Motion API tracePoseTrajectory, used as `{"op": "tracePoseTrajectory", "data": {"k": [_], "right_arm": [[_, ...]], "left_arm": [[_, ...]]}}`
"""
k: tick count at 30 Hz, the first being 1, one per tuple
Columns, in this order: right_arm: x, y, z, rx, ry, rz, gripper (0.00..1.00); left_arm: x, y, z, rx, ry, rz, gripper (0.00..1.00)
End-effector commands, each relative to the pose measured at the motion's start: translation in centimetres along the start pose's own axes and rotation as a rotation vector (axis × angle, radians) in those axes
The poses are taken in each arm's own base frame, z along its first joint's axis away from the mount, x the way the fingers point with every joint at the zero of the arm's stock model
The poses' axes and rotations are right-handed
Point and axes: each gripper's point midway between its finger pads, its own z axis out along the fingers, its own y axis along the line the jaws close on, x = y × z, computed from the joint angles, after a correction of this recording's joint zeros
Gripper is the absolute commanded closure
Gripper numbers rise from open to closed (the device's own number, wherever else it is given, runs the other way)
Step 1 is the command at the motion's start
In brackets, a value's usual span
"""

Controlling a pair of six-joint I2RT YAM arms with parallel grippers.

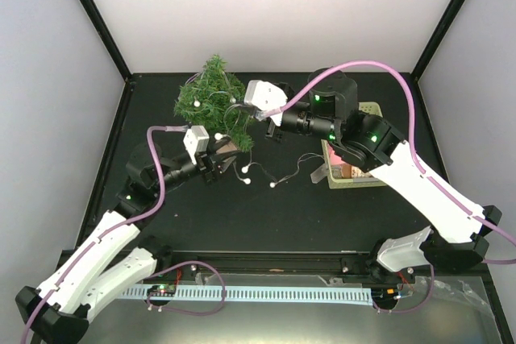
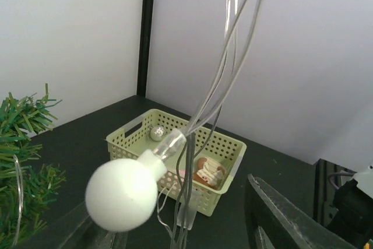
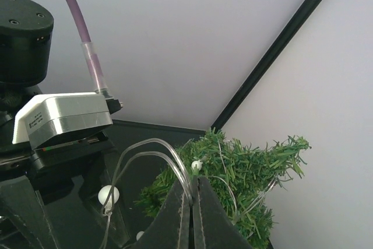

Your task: Decorate the small christmas tree

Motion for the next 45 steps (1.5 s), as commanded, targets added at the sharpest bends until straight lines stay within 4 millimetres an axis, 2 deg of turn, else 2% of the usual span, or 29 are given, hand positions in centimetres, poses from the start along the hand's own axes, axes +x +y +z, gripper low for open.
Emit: {"op": "tracePoseTrajectory", "data": {"k": [1, 6, 16, 17, 18, 20, 23, 26, 30, 34, 38, 45], "right_arm": [[-1.8, -0.2, -0.8, 0.014, -0.069, 0.020, 0.99], [-2.1, -0.2, -0.9, 0.011, -0.081, 0.024, 0.99], [-2.2, -0.2, -0.9, 0.015, -0.088, 0.025, 0.99], [-2.1, -0.3, -0.8, 0.017, -0.086, 0.024, 0.99], [-2.1, -0.3, -0.8, 0.019, -0.084, 0.022, 0.99], [-1.7, -0.5, -0.8, 0.036, -0.065, 0.009, 0.99], [0.2, -2.3, -0.9, 0.148, 0.026, -0.041, 0.99], [2.8, -4.4, -0.2, 0.269, 0.145, -0.112, 0.99], [4.2, -6.5, 1.3, 0.316, 0.213, -0.168, 0.99], [4.2, -9.8, 1.8, 0.392, 0.211, -0.180, 0.99], [3.6, -11.5, 3.1, 0.385, 0.172, -0.203, 0.99], [4.4, -14.6, 5.8, 0.438, 0.229, -0.288, 0.99]], "left_arm": [[-1.0, -0.1, 0.1, -0.003, -0.044, 0.069, 0.48], [-0.4, 0.1, 0.5, 0.002, -0.029, 0.087, 0.62], [-0.7, -0.1, 1.1, 0.036, -0.041, 0.110, 0.65], [-0.6, -0.1, 1.2, 0.040, -0.037, 0.110, 0.70], [-0.5, 0.0, 1.3, 0.039, -0.031, 0.108, 0.83], [-0.3, 0.3, 1.2, 0.012, -0.013, 0.105, 0.97], [-0.5, 3.3, -0.3, -0.208, 0.035, 0.038, 0.98], [-1.4, 5.1, -2.3, -0.362, 0.015, 0.058, 0.98], [-2.3, 7.5, -4.9, -0.539, -0.012, 0.069, 0.99], [-2.6, 10.3, -6.8, -0.654, -0.001, 0.042, 0.99], [-3.4, 12.2, -7.7, -0.685, -0.027, 0.017, 0.98], [-4.5, 15.4, -7.2, -0.705, -0.018, 0.003, 0.98]]}}
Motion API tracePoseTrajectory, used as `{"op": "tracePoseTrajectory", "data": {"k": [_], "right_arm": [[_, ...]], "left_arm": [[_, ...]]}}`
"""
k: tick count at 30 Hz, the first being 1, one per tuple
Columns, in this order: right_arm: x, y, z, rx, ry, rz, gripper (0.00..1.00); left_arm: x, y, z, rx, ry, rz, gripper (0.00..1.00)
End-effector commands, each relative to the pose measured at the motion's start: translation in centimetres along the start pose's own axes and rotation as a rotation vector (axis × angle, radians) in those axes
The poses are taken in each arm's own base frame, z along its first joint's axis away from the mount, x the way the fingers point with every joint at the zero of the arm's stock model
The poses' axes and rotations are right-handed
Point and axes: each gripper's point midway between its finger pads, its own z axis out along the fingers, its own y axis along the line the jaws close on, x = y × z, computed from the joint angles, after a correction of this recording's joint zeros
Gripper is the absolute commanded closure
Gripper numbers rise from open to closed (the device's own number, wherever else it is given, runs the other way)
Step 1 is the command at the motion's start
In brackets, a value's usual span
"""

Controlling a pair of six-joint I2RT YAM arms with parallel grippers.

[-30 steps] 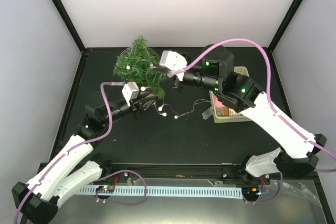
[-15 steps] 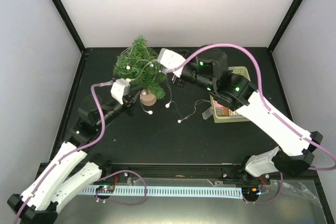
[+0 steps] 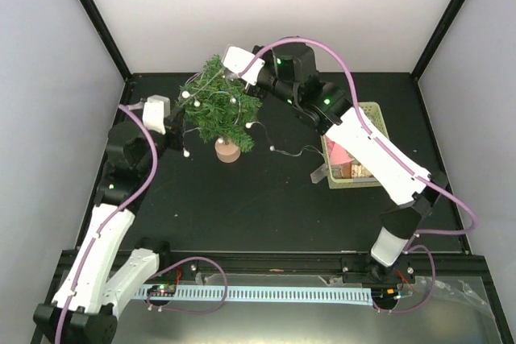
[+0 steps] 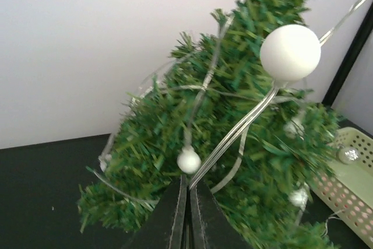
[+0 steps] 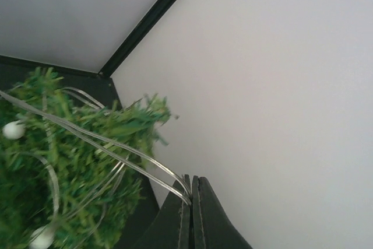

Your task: Decorate the small christmas tree

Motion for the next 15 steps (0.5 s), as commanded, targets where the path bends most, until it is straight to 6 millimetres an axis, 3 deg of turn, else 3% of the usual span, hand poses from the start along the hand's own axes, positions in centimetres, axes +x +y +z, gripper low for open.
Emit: {"op": "tracePoseTrajectory", "data": {"k": [1, 9, 15], "right_arm": [[-0.8, -4.4, 0.6, 0.135, -0.004, -0.053, 0.99], [-2.6, -6.0, 1.3, 0.170, -0.070, -0.052, 0.99], [-2.3, -7.2, 3.4, 0.190, -0.082, -0.040, 0.99]], "left_arm": [[-2.3, 1.1, 1.1, -0.006, -0.021, -0.018, 0.99], [-4.9, 2.5, 2.1, -0.023, -0.068, -0.047, 0.98], [-5.5, 4.4, 3.0, -0.063, -0.098, -0.087, 0.98]]}}
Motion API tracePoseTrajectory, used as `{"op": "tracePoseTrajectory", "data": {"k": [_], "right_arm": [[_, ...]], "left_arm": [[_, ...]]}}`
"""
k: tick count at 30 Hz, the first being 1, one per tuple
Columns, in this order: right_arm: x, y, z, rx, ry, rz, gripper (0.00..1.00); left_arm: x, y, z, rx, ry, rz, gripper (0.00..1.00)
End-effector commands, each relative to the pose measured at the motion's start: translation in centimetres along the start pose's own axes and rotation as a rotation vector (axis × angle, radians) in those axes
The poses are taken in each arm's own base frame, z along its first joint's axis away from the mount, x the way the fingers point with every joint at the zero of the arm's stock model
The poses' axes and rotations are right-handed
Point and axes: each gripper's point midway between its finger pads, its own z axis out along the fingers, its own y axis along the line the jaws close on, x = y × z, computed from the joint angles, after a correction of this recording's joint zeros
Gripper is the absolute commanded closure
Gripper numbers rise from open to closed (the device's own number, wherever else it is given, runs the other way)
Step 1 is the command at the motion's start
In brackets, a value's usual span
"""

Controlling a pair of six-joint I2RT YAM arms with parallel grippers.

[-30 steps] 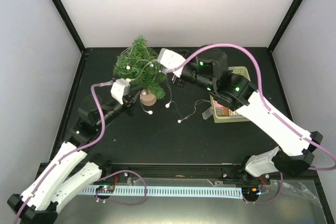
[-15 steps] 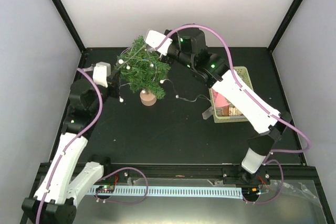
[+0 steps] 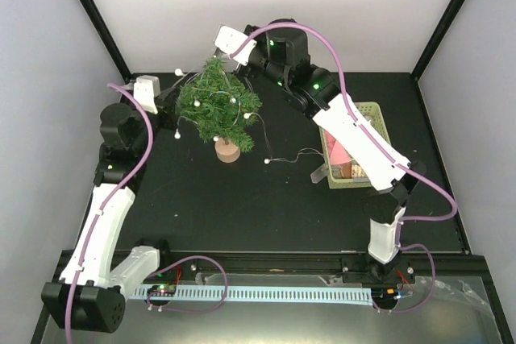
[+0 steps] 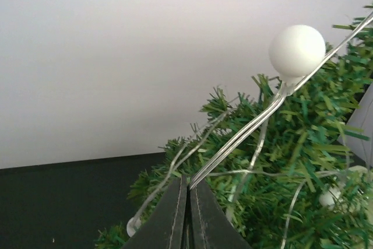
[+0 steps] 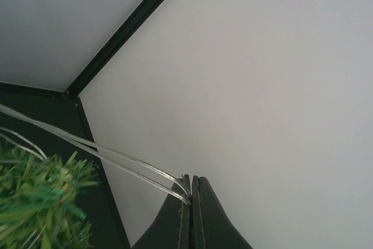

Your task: Decorate the small christmas tree

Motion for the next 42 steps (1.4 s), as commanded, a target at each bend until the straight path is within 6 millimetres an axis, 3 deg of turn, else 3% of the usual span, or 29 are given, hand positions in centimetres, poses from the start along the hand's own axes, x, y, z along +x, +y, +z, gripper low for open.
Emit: {"op": "tracePoseTrajectory", "data": {"k": [1, 4, 13, 25, 33, 42], "right_arm": [[-0.2, -3.2, 0.9, 0.091, -0.034, 0.006, 0.99], [0.3, -3.1, 2.0, 0.077, -0.044, 0.022, 0.99], [4.6, -1.1, 5.6, 0.014, 0.010, 0.110, 0.98], [8.6, 2.4, 8.2, -0.095, 0.070, 0.194, 0.99], [10.9, 3.0, 8.1, -0.134, 0.134, 0.252, 0.99], [11.4, 3.8, 6.9, -0.172, 0.171, 0.263, 0.99]], "left_arm": [[-2.0, 1.6, 0.4, -0.044, -0.048, -0.046, 0.98], [-2.0, 2.2, 1.1, -0.049, -0.039, -0.069, 0.99], [-0.5, 4.4, 3.1, -0.063, 0.035, -0.173, 0.99], [2.4, 7.4, 5.3, -0.130, 0.148, -0.295, 0.98], [3.1, 8.8, 6.7, -0.139, 0.185, -0.386, 0.99], [2.7, 8.2, 6.6, -0.108, 0.204, -0.390, 0.89]]}}
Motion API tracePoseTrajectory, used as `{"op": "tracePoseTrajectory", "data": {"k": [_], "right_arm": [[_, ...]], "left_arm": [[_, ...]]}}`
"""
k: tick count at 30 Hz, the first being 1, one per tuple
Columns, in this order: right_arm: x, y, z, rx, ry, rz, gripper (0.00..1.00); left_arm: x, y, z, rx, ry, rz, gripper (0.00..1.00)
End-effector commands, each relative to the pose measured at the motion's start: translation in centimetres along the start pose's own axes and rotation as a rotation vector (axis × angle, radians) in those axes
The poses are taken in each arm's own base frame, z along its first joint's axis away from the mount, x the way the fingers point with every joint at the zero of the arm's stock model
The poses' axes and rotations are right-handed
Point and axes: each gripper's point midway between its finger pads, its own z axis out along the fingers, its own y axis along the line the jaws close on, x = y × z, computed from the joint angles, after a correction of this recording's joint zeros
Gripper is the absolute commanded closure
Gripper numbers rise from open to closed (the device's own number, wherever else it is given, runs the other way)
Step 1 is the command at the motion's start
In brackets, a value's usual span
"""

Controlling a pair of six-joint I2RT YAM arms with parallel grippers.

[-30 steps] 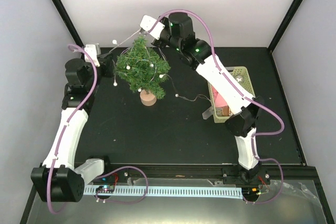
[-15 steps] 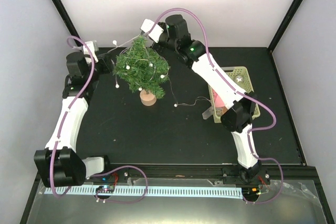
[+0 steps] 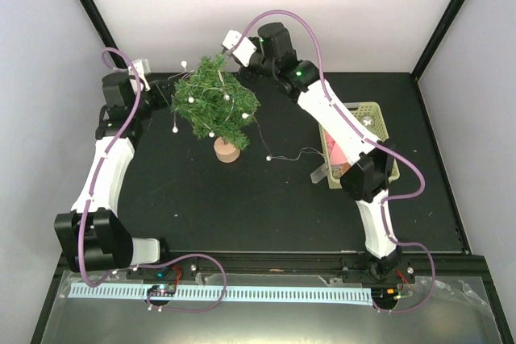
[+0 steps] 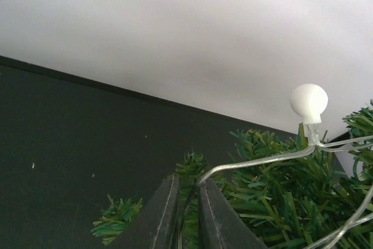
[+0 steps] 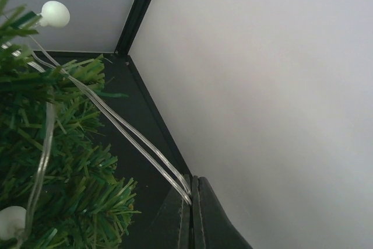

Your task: Decorate the small christmas tree

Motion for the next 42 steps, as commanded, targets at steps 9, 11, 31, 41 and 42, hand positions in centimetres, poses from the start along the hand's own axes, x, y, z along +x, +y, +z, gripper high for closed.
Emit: {"op": "tracePoseTrajectory", "data": {"k": [9, 11, 31, 41, 42], "right_arm": [[0.3, -0.6, -2.5, -0.010, 0.033, 0.036, 0.99], [0.4, -0.4, -2.7, -0.022, 0.040, 0.043, 0.99], [1.6, 0.1, -5.8, -0.046, 0.167, 0.239, 0.99], [2.9, 1.3, -5.6, -0.075, 0.214, 0.381, 0.99], [3.2, 1.5, -5.3, -0.081, 0.221, 0.388, 0.99]], "left_arm": [[-2.3, -1.2, -1.7, 0.035, -0.034, 0.057, 0.95], [-2.4, -1.1, -1.6, 0.031, -0.028, 0.052, 0.94], [-0.2, -1.1, 1.1, 0.115, 0.114, 0.000, 0.78], [1.7, -1.0, 2.7, 0.180, 0.200, -0.057, 0.76], [1.8, -1.1, 2.7, 0.186, 0.208, -0.062, 0.76]]}}
